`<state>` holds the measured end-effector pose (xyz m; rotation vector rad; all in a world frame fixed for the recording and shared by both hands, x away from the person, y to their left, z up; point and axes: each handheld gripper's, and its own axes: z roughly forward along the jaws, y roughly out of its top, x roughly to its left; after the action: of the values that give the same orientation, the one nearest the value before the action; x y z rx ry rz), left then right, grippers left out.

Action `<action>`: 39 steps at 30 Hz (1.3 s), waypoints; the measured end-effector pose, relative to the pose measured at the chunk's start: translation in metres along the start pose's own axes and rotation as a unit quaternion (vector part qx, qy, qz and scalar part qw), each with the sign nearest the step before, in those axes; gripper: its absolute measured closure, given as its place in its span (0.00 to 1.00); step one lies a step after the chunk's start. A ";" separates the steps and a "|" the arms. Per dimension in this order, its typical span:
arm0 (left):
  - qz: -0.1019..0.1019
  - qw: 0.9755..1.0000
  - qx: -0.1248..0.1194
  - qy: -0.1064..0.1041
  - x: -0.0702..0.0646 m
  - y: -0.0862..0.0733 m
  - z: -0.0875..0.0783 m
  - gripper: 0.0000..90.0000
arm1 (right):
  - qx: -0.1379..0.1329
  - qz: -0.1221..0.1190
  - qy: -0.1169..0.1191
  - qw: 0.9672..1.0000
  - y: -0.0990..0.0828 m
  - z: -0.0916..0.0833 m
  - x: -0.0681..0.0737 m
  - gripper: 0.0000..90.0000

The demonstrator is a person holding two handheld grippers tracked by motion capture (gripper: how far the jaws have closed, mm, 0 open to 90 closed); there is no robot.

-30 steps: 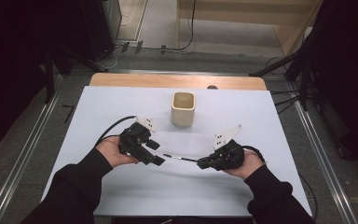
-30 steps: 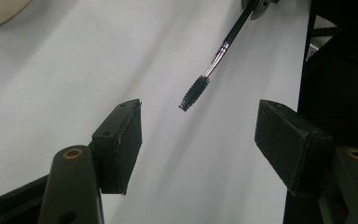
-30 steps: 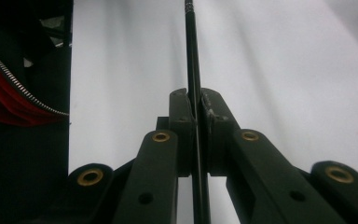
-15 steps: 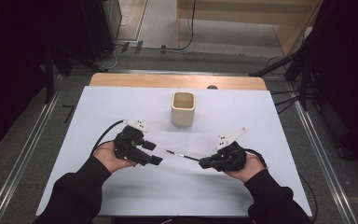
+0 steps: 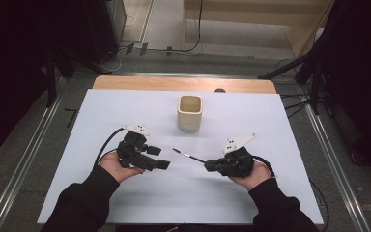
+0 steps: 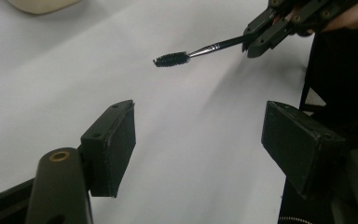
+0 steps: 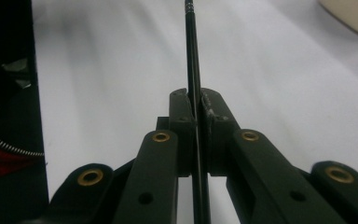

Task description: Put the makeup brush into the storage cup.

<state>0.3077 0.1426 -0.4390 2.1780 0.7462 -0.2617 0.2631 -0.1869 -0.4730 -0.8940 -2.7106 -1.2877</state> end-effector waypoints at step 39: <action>-0.034 0.997 -0.062 0.030 -0.016 -0.010 0.015 0.32 | -0.076 0.076 -0.088 0.990 -0.002 0.020 0.029 0.95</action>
<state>0.2900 0.1295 -0.4483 2.0532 0.8486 -0.1813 0.2417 -0.1597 -0.4804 -1.2613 -2.6325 -1.4622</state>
